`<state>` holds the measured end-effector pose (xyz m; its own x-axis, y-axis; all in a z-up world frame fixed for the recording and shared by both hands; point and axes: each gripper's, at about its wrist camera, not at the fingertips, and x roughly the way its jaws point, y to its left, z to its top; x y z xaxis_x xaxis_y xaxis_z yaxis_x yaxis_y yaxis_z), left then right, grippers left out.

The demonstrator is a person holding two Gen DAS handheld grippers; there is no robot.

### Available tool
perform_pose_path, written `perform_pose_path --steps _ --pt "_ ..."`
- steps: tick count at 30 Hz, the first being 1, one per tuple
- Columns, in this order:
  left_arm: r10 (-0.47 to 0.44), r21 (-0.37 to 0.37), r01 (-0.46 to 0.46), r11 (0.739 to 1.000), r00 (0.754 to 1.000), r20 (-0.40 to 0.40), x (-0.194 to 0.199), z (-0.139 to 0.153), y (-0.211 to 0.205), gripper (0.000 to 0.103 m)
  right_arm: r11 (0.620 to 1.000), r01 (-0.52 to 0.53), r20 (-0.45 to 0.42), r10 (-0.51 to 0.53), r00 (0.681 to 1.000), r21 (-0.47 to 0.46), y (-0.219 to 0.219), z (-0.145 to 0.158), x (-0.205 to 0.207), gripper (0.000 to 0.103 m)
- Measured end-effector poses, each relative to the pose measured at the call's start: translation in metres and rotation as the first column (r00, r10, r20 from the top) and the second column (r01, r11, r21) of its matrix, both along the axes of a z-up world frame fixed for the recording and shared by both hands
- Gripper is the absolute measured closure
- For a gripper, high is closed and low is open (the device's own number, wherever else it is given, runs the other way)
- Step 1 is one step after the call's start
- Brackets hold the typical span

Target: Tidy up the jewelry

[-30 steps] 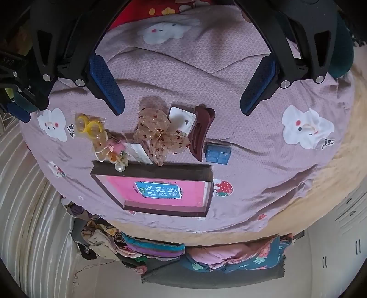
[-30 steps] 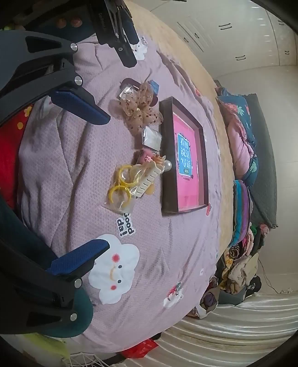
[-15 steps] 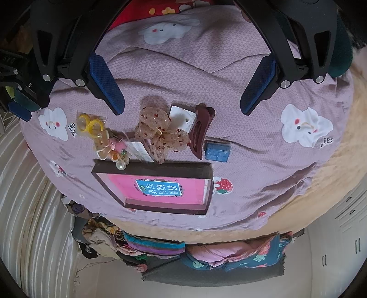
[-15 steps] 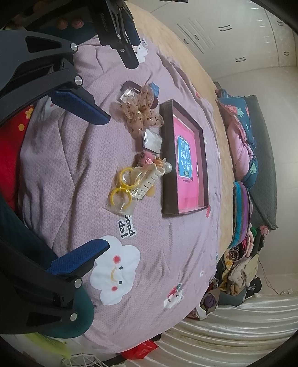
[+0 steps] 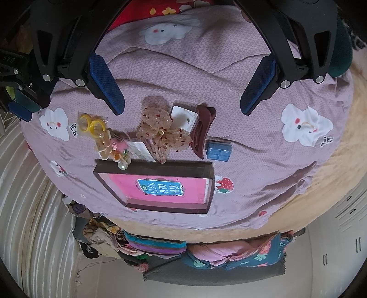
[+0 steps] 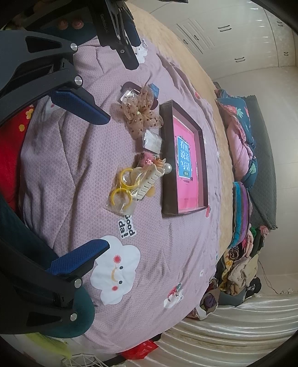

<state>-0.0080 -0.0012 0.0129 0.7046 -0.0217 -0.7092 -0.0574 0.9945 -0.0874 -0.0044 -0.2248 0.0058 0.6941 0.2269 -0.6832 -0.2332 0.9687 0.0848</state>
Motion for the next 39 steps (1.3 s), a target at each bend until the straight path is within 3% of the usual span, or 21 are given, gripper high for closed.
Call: perform_pose_path --steps 21,33,39 --pt "-0.016 -0.003 0.016 1.0 1.0 0.001 -0.003 0.002 -0.005 0.008 1.0 -0.003 0.006 0.003 1.0 0.008 -0.001 0.004 -0.001 0.004" --pt "-0.085 -0.049 0.084 0.995 0.996 -0.019 0.014 -0.001 -0.018 0.008 1.0 0.016 0.021 -0.016 1.0 -0.003 -0.011 0.007 0.011 0.004" --pt "-0.123 -0.079 0.117 0.99 0.989 -0.082 0.033 -0.012 -0.02 0.008 0.999 0.029 0.018 -0.029 0.999 -0.022 -0.019 0.004 0.02 0.004"
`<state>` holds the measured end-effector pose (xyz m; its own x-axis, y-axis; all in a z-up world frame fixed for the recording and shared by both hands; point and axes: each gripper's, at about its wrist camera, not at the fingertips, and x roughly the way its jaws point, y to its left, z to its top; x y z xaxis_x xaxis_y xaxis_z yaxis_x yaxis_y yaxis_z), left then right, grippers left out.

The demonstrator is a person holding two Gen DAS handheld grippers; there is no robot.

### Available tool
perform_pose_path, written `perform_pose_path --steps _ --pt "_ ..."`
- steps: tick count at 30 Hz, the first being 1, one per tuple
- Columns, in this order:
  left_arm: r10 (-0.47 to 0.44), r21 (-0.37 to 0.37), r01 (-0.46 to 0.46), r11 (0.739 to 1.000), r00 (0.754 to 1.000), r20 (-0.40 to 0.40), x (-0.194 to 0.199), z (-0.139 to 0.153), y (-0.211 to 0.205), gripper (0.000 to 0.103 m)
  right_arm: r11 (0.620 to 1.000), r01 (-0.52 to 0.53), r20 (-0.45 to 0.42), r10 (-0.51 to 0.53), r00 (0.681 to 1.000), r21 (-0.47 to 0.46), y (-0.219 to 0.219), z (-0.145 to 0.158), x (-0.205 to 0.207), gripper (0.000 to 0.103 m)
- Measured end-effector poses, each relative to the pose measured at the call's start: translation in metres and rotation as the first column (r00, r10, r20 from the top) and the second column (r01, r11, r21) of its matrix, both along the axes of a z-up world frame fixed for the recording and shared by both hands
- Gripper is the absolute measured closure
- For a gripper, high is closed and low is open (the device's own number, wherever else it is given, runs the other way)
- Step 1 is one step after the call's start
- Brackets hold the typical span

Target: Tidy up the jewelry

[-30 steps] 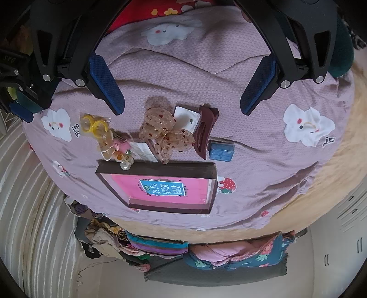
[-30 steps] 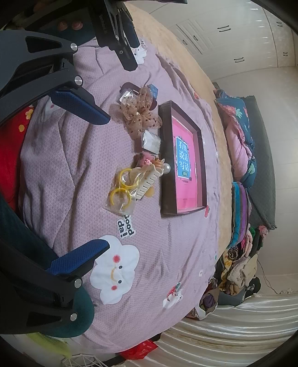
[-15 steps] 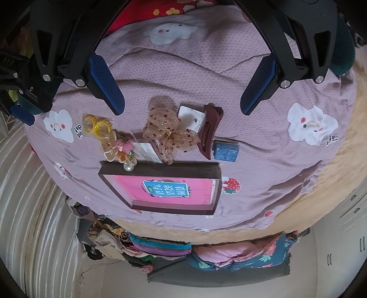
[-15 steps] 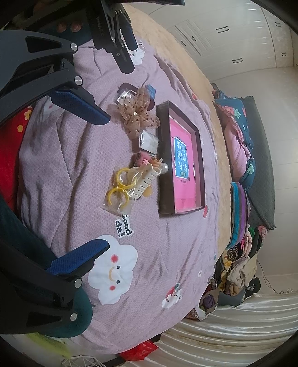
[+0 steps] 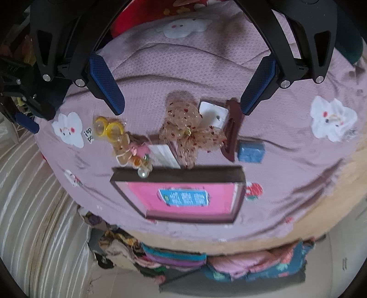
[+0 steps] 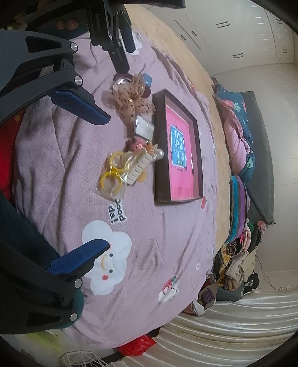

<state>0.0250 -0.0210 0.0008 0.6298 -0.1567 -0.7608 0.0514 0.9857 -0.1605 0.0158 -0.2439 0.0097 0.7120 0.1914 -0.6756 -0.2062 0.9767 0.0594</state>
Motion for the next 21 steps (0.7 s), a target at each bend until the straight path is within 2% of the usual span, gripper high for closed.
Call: perform_pose_path --steps 5,8,14,17,19,21 --pt "0.01 -0.011 -0.011 1.0 1.0 -0.02 0.013 -0.007 0.012 0.008 1.0 0.001 -0.009 -0.001 1.0 -0.014 -0.005 -0.003 0.013 0.004" --pt "-0.026 -0.051 0.025 0.998 0.999 -0.024 0.021 -0.01 0.015 0.008 1.0 0.001 -0.015 -0.002 1.0 -0.024 -0.005 -0.007 0.024 0.004" --pt "-0.075 -0.052 0.073 0.996 0.995 -0.057 0.041 -0.021 0.01 0.009 0.997 -0.037 -0.028 0.036 0.999 -0.069 0.001 -0.013 0.053 0.004" --pt "-0.074 -0.046 0.071 0.996 0.996 -0.054 0.05 -0.027 0.011 0.014 0.987 -0.067 -0.039 0.062 0.997 -0.147 0.01 -0.024 0.071 0.004" --pt "-0.069 -0.045 0.066 0.997 0.996 -0.06 0.056 -0.029 0.012 0.023 0.982 -0.095 -0.063 0.086 0.994 -0.164 0.015 -0.031 0.081 0.004" --pt "-0.084 -0.05 0.081 0.996 0.994 -0.07 0.061 -0.033 0.011 0.023 0.979 -0.133 -0.092 0.12 0.988 -0.152 0.021 -0.037 0.092 0.004"
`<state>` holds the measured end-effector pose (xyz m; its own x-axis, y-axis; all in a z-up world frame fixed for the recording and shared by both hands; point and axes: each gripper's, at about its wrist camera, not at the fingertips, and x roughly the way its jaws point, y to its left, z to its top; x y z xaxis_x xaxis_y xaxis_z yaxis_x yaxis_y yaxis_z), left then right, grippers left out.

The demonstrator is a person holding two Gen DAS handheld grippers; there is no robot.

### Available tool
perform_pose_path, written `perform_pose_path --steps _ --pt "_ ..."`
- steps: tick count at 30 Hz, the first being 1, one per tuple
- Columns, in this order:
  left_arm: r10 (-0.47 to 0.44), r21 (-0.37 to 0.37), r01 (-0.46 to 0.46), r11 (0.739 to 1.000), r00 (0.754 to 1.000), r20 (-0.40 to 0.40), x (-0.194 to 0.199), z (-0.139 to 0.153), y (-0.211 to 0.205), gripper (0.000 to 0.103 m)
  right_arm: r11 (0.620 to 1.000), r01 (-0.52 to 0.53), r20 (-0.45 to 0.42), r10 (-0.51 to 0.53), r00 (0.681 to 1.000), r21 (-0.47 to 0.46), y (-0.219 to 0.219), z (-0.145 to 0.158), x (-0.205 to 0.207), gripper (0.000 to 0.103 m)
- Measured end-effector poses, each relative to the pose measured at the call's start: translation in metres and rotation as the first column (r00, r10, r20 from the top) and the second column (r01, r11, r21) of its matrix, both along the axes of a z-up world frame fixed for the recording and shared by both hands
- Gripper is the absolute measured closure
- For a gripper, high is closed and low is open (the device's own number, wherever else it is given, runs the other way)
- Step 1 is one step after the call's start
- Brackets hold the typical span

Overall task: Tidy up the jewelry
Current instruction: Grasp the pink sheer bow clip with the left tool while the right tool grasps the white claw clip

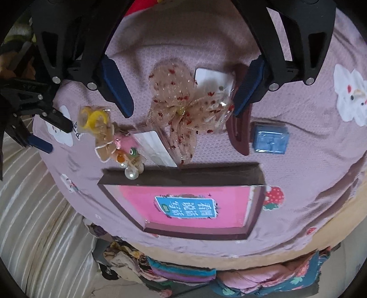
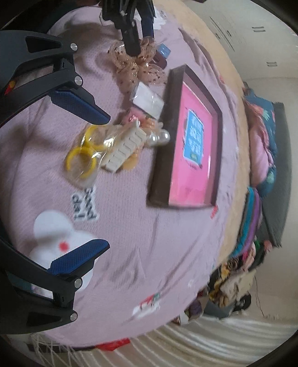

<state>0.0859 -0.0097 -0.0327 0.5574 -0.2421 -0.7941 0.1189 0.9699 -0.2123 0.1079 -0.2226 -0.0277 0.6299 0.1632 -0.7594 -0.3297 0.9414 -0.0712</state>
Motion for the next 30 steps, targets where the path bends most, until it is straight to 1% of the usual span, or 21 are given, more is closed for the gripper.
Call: perform_pose_path --steps 1,3,5,6,7,8,10,11,12,13,15,16,17,18,22,26,30 --pt "-0.004 0.0 0.004 1.0 1.0 -0.007 0.002 -0.003 0.0 0.03 1.0 -0.023 -0.002 0.023 1.0 0.012 0.004 -0.002 0.004 0.004" --pt "-0.011 -0.005 0.011 1.0 1.0 -0.023 0.005 -0.007 -0.002 0.042 0.999 -0.05 0.003 0.05 0.999 0.0 0.013 -0.005 0.012 0.004" --pt "-0.022 -0.005 0.021 1.0 0.999 -0.029 0.006 -0.01 -0.003 0.047 0.996 -0.082 0.01 0.082 0.997 -0.02 0.021 -0.008 0.02 0.005" --pt "-0.023 -0.002 0.023 1.0 0.999 -0.028 0.006 -0.01 -0.004 0.054 0.995 -0.095 0.005 0.095 0.995 -0.031 0.025 -0.009 0.024 0.008" --pt "-0.024 -0.004 0.024 1.0 0.999 -0.028 0.006 -0.011 -0.004 0.058 0.993 -0.11 -0.002 0.11 0.994 -0.039 0.028 -0.01 0.027 0.011" --pt "-0.027 -0.003 0.027 1.0 0.999 -0.029 0.007 -0.011 -0.004 0.06 0.99 -0.13 -0.01 0.13 0.991 -0.05 0.033 -0.011 0.03 0.016" --pt "-0.025 0.001 0.025 1.0 0.999 -0.026 0.008 -0.012 -0.003 0.073 0.984 -0.158 -0.019 0.157 0.987 -0.077 0.039 -0.015 0.036 0.021" --pt "-0.025 0.002 0.025 1.0 0.999 -0.025 0.009 -0.011 -0.003 0.076 0.981 -0.172 -0.024 0.171 0.985 -0.084 0.042 -0.017 0.039 0.025" --pt "-0.025 0.002 0.025 1.0 0.999 -0.024 0.009 -0.011 -0.003 0.081 0.979 -0.184 -0.033 0.182 0.983 -0.088 0.044 -0.018 0.042 0.032" --pt "-0.025 0.003 0.025 1.0 0.999 -0.021 0.01 -0.011 -0.003 0.086 0.978 -0.19 -0.035 0.188 0.982 -0.086 0.047 -0.019 0.043 0.036" --pt "-0.025 0.004 0.025 1.0 1.0 -0.015 0.012 -0.009 -0.002 0.093 0.974 -0.22 -0.047 0.218 0.975 -0.053 0.048 -0.021 0.045 0.049" --pt "-0.026 0.003 0.026 1.0 1.0 -0.009 0.014 -0.007 -0.002 0.094 0.972 -0.231 -0.047 0.229 0.972 -0.036 0.049 -0.021 0.047 0.054" --pt "-0.025 0.002 0.025 1.0 1.0 -0.004 0.015 -0.006 -0.002 0.096 0.971 -0.236 -0.047 0.235 0.971 -0.024 0.048 -0.021 0.046 0.064" --pt "-0.027 0.0 0.027 1.0 1.0 0.001 0.016 -0.004 -0.002 0.097 0.971 -0.24 -0.047 0.24 0.97 -0.006 0.047 -0.021 0.047 0.069" --pt "-0.031 -0.006 0.031 0.999 0.999 0.02 0.022 0.003 -0.003 0.1 0.975 -0.219 -0.036 0.221 0.975 0.038 0.037 -0.017 0.047 0.07" --pt "-0.033 -0.007 0.033 0.999 0.998 0.046 0.026 0.014 -0.004 0.1 0.983 -0.149 -0.019 0.152 0.988 0.11 0.013 -0.009 0.046 0.07" --pt "-0.031 -0.01 0.032 0.999 0.997 0.069 0.032 0.025 -0.004 0.1 0.98 -0.086 -0.009 0.089 0.996 0.177 -0.014 0.0 0.049 0.07"
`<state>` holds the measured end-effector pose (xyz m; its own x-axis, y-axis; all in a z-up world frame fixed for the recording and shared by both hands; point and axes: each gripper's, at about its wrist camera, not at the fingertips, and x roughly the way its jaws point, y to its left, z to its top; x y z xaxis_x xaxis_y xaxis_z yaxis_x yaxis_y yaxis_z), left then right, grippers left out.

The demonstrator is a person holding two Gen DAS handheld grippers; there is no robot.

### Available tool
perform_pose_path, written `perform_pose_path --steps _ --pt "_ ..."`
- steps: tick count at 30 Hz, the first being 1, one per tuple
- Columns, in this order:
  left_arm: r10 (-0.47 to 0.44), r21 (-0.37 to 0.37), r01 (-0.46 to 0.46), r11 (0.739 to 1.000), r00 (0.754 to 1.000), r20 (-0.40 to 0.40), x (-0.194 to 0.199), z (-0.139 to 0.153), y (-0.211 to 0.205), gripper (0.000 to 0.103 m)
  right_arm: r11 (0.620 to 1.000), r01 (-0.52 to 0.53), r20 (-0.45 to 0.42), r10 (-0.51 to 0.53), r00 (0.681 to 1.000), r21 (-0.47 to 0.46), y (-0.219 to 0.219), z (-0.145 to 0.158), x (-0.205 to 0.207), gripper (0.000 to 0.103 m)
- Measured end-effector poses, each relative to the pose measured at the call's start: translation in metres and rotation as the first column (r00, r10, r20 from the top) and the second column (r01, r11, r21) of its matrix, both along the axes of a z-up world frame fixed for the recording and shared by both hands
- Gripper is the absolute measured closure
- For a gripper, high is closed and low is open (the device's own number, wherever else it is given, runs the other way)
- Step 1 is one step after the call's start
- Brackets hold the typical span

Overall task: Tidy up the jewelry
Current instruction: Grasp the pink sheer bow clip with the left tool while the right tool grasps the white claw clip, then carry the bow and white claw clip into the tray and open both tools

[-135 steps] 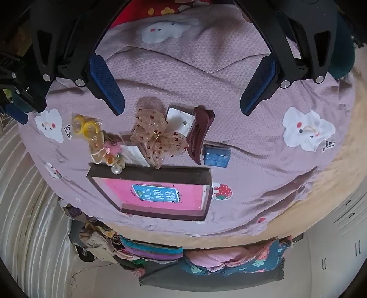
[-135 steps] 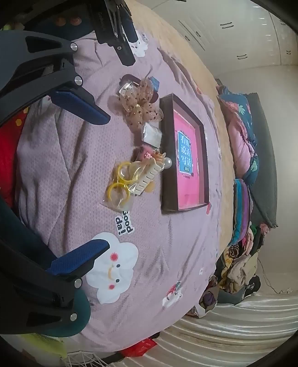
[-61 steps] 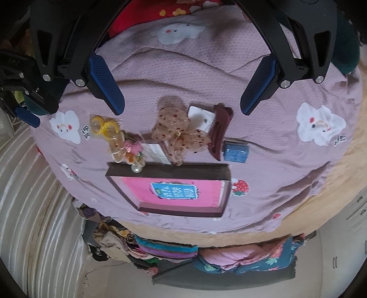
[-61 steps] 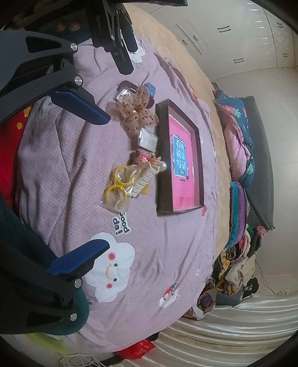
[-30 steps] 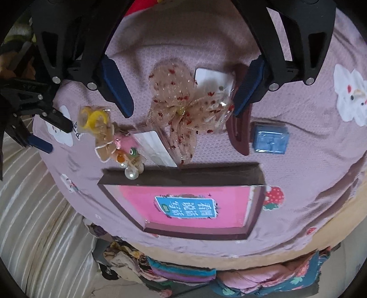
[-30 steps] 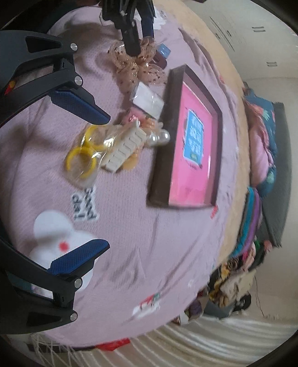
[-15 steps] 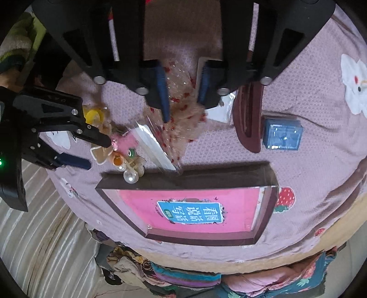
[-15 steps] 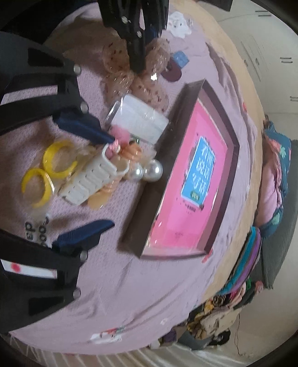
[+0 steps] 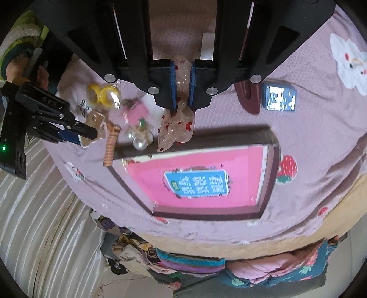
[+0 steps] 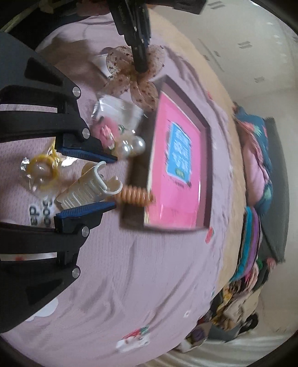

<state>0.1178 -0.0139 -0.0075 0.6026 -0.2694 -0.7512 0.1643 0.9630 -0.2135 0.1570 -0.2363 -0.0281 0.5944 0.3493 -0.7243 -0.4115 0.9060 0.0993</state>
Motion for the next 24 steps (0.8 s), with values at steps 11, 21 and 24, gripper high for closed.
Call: perform_pose_path --steps 11,21,24 --pt "0.016 -0.03 -0.014 0.999 0.997 0.076 0.022 0.037 0.003 0.1 0.985 0.143 0.039 -0.147 0.988 0.1 -0.054 0.023 0.002 0.07" --pt "0.077 -0.065 -0.07 0.995 0.989 0.124 0.055 0.057 0.024 0.1 0.979 0.152 0.11 -0.168 0.98 0.138 -0.061 0.057 0.015 0.07" --pt "0.103 -0.09 -0.092 0.992 0.987 0.127 0.065 0.056 0.034 0.1 0.979 0.143 0.136 -0.163 0.977 0.147 -0.057 0.069 0.024 0.07"
